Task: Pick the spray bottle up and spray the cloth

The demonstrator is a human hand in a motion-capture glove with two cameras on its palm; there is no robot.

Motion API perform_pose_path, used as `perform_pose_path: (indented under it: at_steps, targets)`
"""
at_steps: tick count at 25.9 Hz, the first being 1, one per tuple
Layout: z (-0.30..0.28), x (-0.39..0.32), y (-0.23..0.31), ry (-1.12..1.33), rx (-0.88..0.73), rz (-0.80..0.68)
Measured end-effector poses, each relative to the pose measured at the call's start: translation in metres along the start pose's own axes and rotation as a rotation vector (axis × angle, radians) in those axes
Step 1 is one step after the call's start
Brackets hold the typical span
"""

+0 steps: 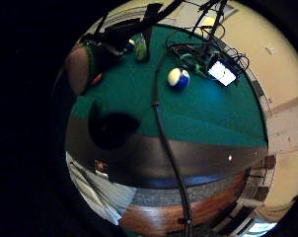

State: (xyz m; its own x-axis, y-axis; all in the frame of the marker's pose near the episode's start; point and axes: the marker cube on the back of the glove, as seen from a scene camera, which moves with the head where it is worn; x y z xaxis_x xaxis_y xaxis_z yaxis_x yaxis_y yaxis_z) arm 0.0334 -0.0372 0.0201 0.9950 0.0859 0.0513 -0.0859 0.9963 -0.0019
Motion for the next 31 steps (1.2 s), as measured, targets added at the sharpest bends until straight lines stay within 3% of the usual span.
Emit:
perform_pose_path:
  at_steps: [11,31]
  targets:
    - [0.017,0.005,-0.049,-0.037,0.022,0.034]
    - [0.059,0.03,-0.144,-0.363,0.15,0.19]
